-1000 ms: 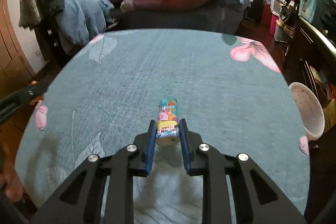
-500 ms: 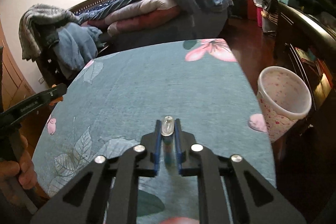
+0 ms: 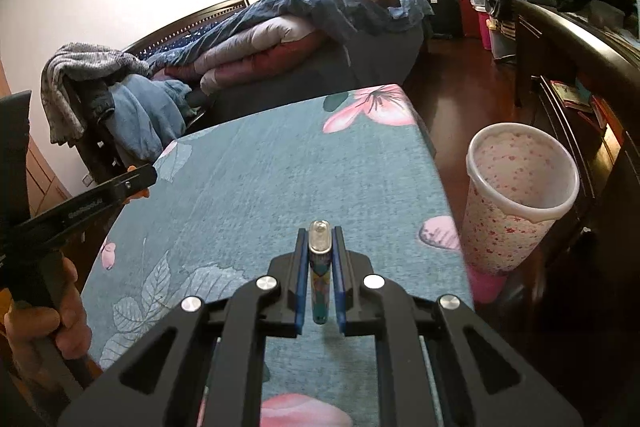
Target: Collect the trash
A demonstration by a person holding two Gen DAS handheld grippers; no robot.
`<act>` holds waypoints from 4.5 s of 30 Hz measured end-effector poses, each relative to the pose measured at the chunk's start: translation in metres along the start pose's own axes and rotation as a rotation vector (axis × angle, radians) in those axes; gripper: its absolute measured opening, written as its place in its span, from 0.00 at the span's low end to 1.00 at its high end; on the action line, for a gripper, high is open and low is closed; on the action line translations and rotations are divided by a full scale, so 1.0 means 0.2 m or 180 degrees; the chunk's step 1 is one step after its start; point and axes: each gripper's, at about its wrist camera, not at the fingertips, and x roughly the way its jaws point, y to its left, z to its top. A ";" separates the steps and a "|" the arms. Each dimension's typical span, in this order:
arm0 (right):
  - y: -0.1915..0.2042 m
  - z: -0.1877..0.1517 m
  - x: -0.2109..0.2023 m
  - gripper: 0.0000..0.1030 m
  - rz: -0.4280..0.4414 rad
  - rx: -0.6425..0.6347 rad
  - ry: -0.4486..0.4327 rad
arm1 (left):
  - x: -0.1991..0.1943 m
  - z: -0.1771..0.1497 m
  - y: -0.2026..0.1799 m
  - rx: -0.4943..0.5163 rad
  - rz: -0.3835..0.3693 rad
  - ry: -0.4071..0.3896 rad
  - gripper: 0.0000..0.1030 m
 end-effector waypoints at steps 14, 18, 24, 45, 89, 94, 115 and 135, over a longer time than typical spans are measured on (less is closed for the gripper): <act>-0.32 0.03 -0.05 0.12 -0.0186 0.0282 -0.0135 | 0.12 0.06 -0.43 0.0423 -0.0339 0.0016 0.41; -0.44 0.05 -0.07 0.12 -0.0295 0.0372 -0.0208 | 0.17 0.08 -0.58 0.0557 -0.0501 0.0028 0.41; -0.65 0.12 -0.08 0.12 -0.0595 0.0511 -0.0361 | 0.27 0.15 -0.82 0.0718 -0.0764 0.0023 0.41; -1.34 0.26 0.10 0.12 -0.1170 0.1048 -0.0485 | 0.72 0.28 -1.56 0.1118 -0.1267 0.0231 0.41; -0.77 0.19 0.00 0.92 -0.1461 0.0465 -0.0446 | 0.36 0.35 -1.08 0.0676 -0.0702 -0.0264 0.96; -0.51 0.15 -0.11 0.96 -0.1327 0.0298 -0.0507 | 0.17 0.30 -0.79 0.0450 -0.0558 -0.0321 0.96; 0.48 -0.14 -0.43 0.96 -0.0696 -0.0429 -0.0456 | -0.69 -0.10 0.24 -0.0274 0.0265 -0.0712 0.96; 0.84 -0.13 -0.94 0.97 -0.0599 -0.0653 -0.1240 | -1.29 -0.23 0.45 -0.0368 0.0477 -0.1317 0.96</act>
